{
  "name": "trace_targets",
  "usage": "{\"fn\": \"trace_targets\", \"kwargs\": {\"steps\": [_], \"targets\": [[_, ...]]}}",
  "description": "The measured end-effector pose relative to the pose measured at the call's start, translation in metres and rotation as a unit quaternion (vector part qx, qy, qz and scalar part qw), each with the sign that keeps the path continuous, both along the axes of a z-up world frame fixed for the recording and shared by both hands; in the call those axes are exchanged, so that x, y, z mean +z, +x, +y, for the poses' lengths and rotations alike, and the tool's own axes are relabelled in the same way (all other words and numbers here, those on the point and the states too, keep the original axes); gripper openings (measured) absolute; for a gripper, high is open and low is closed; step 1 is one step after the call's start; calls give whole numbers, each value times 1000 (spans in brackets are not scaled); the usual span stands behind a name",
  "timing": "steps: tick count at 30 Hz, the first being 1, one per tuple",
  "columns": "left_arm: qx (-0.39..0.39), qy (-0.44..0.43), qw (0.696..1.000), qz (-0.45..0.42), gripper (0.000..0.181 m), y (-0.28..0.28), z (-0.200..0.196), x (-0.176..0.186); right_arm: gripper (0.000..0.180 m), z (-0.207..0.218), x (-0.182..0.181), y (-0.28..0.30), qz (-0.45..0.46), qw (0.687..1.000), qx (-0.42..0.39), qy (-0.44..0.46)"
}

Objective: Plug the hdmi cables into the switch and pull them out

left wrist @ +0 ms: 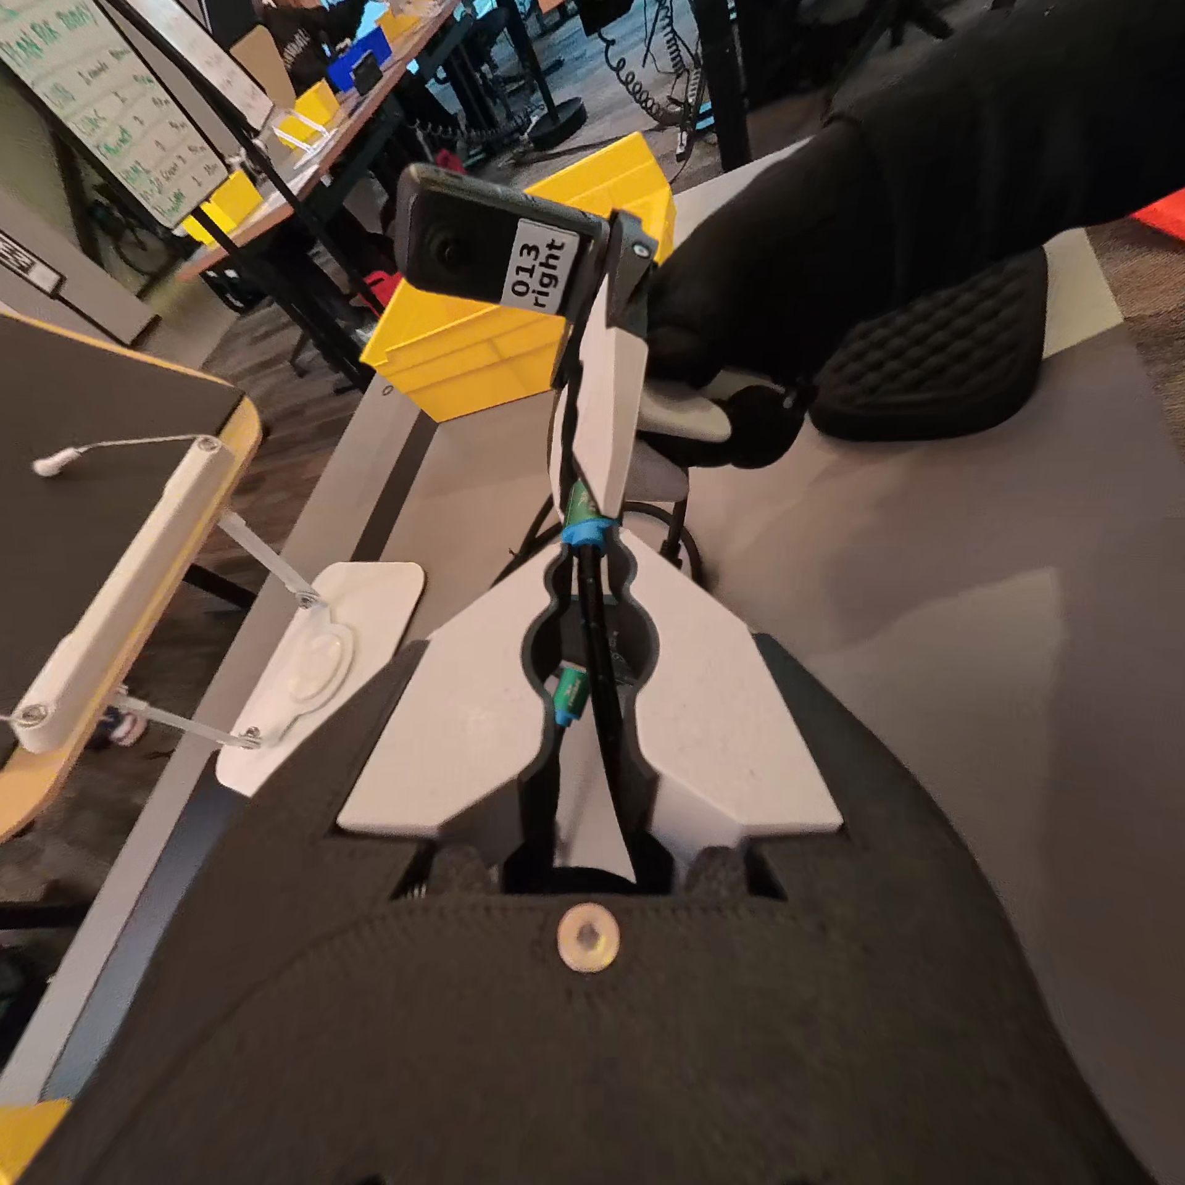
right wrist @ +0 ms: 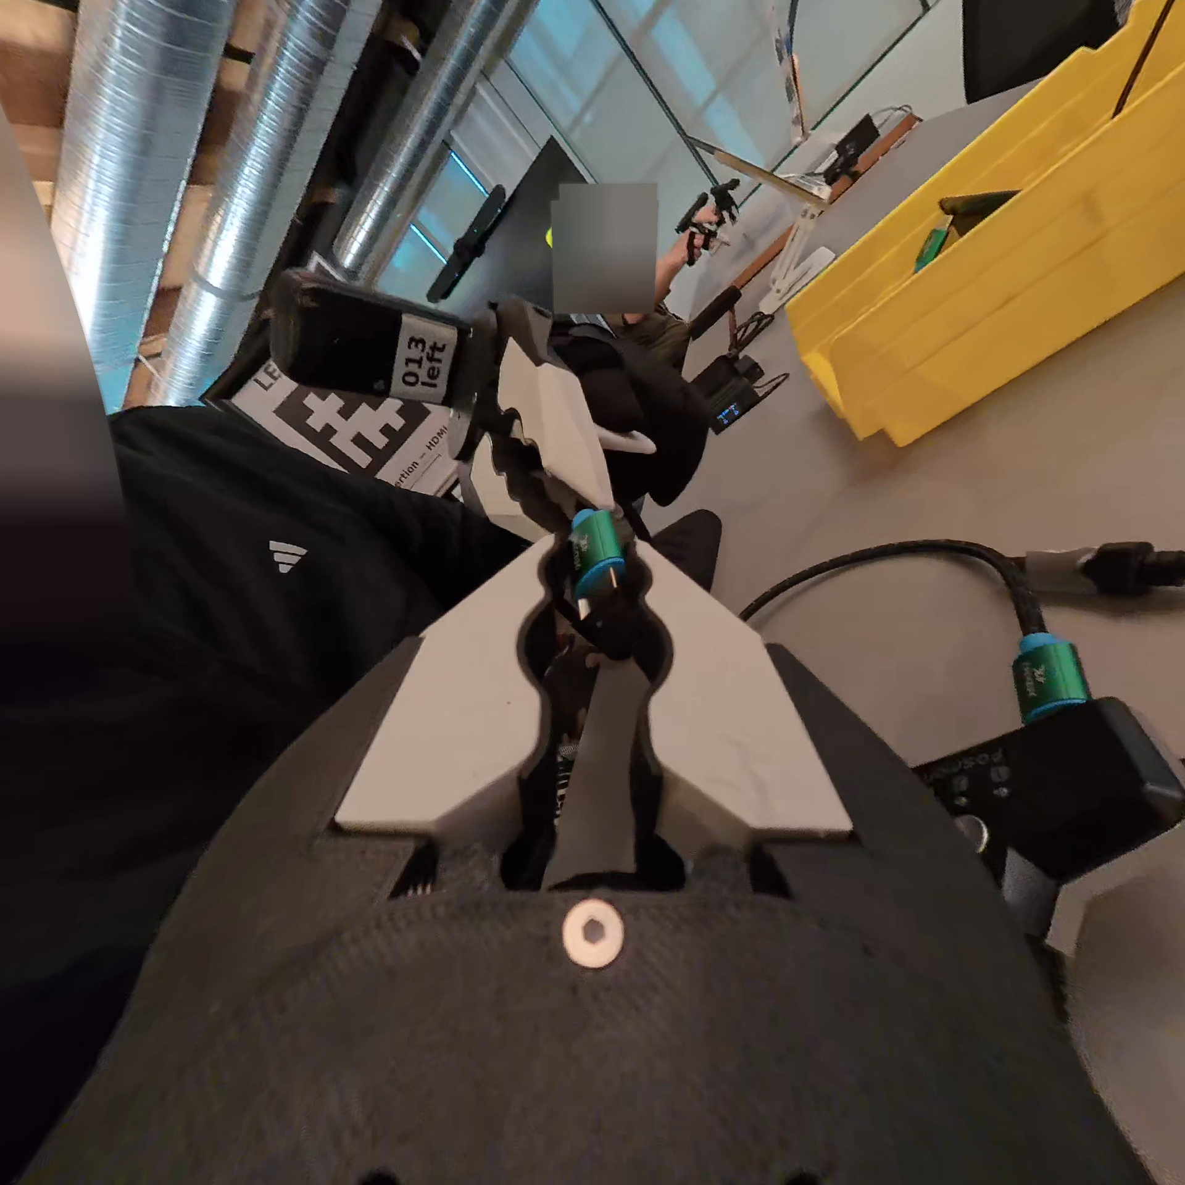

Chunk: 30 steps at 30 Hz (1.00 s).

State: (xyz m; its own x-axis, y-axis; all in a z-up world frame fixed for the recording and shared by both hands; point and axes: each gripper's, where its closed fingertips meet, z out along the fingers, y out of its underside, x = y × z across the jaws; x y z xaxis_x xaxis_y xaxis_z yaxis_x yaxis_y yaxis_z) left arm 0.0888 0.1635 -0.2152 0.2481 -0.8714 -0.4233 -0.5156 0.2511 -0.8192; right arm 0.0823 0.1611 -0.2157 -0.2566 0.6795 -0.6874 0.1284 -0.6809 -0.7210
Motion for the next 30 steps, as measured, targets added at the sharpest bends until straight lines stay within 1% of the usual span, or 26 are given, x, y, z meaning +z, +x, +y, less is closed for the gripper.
{"fn": "trace_targets", "kwargs": {"steps": [3, 6, 9, 10, 14, 18, 21, 23, 30], "targets": [[0, -5, 1000, 1, 8, 1, 1, -2, 15, 0, -2, 1, 2, 1000, -10, 20], [-7, -43, 999, -30, 10, 2, -1, 2, 14, -1, 2, 3, 10, 998, -14, 52], [1, -88, 993, -74, 30, 0, 4, 9, 14, -5, 6, 3, 15, 995, -14, 98], [-3, -102, 991, -82, 31, -1, 4, 9, 14, -6, 7, 2, 13, 994, -14, 111], [-25, -173, 976, -127, 32, 0, 1, 10, 14, -6, 9, 1, 15, 987, -18, 161], [-64, -239, 953, -173, 34, 2, -7, 13, 15, -9, 10, -2, 19, 980, -15, 196], [-71, -247, 947, -191, 31, 2, -7, 14, 15, -10, 12, -5, 26, 977, -18, 212], [-73, -240, 949, -192, 28, 3, -8, 14, 15, -8, 14, -6, 32, 976, -22, 212], [-67, -207, 956, -197, 25, 3, -6, 15, 14, -5, 15, -6, 47, 978, -33, 199]]}}
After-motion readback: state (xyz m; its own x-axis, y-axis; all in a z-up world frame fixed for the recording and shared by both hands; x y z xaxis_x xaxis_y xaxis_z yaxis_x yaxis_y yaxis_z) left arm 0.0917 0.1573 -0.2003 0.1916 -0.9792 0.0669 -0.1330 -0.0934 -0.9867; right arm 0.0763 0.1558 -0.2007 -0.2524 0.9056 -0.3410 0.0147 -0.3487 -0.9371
